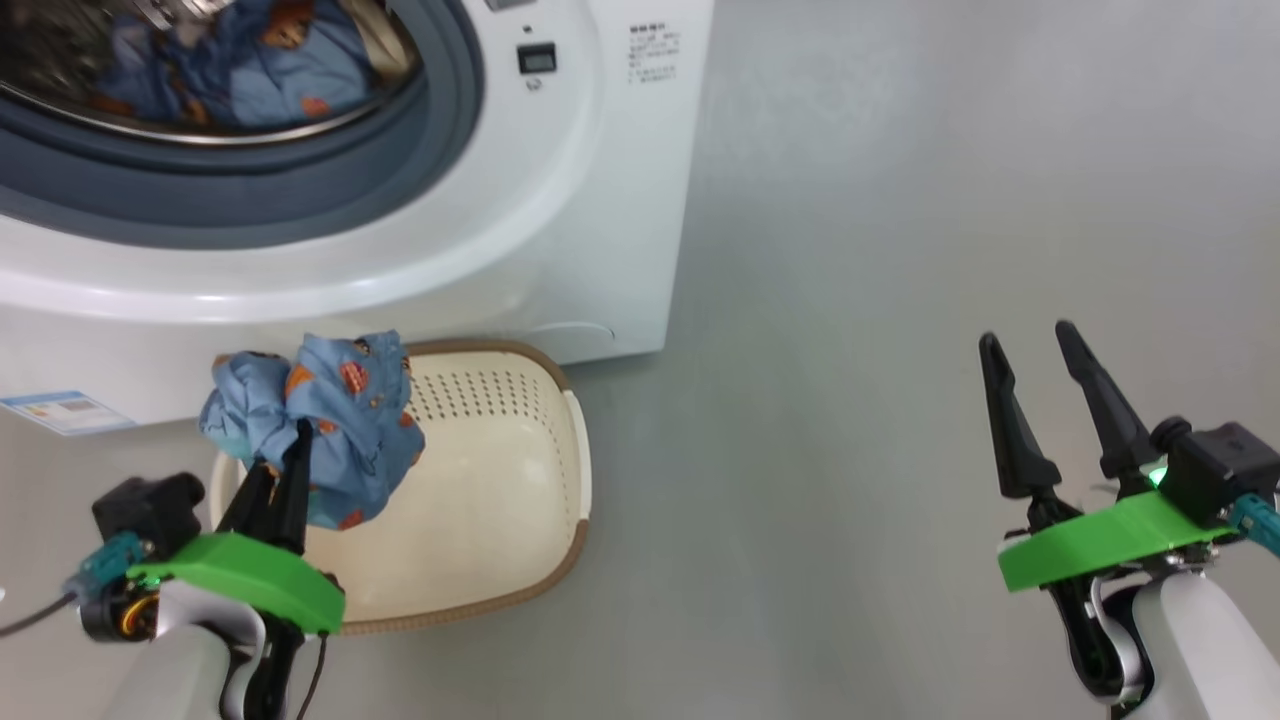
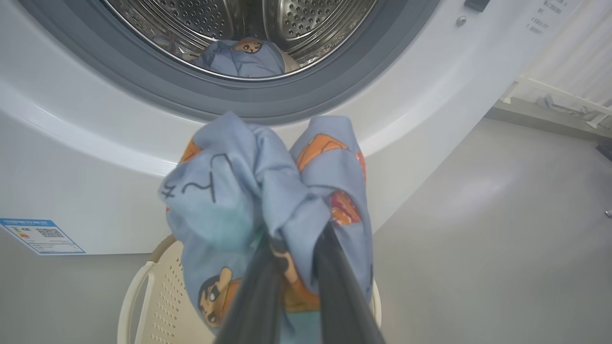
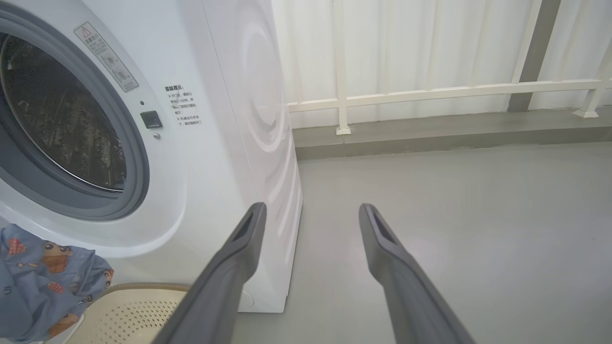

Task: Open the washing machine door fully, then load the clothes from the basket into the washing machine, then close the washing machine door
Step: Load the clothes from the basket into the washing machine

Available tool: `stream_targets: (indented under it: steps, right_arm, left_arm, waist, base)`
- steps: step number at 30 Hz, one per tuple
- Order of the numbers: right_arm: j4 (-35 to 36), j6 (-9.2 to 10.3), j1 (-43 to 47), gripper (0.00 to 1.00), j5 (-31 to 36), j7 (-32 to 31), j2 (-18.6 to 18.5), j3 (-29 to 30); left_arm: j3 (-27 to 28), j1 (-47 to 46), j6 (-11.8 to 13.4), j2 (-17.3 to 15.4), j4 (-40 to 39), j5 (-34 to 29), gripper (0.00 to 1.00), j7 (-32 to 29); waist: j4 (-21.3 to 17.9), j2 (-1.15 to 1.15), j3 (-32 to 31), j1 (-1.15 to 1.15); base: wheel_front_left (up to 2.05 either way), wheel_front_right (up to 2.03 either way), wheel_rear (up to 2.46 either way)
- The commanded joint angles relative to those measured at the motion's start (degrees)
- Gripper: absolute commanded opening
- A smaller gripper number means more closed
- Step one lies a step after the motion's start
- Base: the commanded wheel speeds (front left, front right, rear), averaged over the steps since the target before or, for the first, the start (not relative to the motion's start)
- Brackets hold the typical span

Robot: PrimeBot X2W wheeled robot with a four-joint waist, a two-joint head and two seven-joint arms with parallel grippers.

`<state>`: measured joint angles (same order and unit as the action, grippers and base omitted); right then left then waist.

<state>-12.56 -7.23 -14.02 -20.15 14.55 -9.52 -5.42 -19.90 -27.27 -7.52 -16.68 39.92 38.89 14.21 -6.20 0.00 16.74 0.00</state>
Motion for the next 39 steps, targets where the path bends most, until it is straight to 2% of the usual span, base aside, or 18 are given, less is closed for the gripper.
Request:
stream_targets:
  steps: [1, 14, 24, 32, 39]
  right_arm:
    - [1.1, -0.25, 1.2, 1.0, -0.3, 0.4, -1.1, -0.9]
    - [1.3, -0.25, 6.7, 1.0, -0.6, 0.4, -2.8, 0.4]
    - [1.3, -0.25, 8.8, 1.0, -0.4, 0.4, -2.7, 1.2]
    - [1.4, -0.25, 9.0, 1.0, -0.3, 0.4, -2.7, 1.7]
    - [1.6, -0.25, 8.3, 1.0, -0.2, 0.4, -2.7, 1.6]
  left_arm:
    - [3.0, 1.0, 0.0, -1.7, -2.3, -1.4, 0.0, 0.8]
    - [11.4, 11.5, 0.0, 1.7, -15.2, -11.2, 0.0, 0.8]
    - [16.2, 19.3, 0.0, 4.2, -25.1, -17.8, 0.0, 0.8]
    - [19.5, 23.3, 0.0, 7.1, -30.4, -20.3, 0.0, 0.8]
    - [20.4, 23.2, 0.0, 7.9, -31.6, -20.8, 0.0, 0.8]
  waist:
    - [1.7, 0.0, -3.0, 0.0]
    - [3.8, 0.0, -8.3, 0.0]
    - [5.2, 0.0, -9.3, 0.0]
    - [5.8, 0.0, -8.5, 0.0]
    - [5.7, 0.0, -7.0, 0.0]
  base:
    - [0.0, 0.0, 0.0]
    - [0.0, 0.0, 0.0]
    - [0.0, 0.0, 0.0]
    - [0.0, 0.0, 0.0]
    - [0.0, 0.0, 0.0]
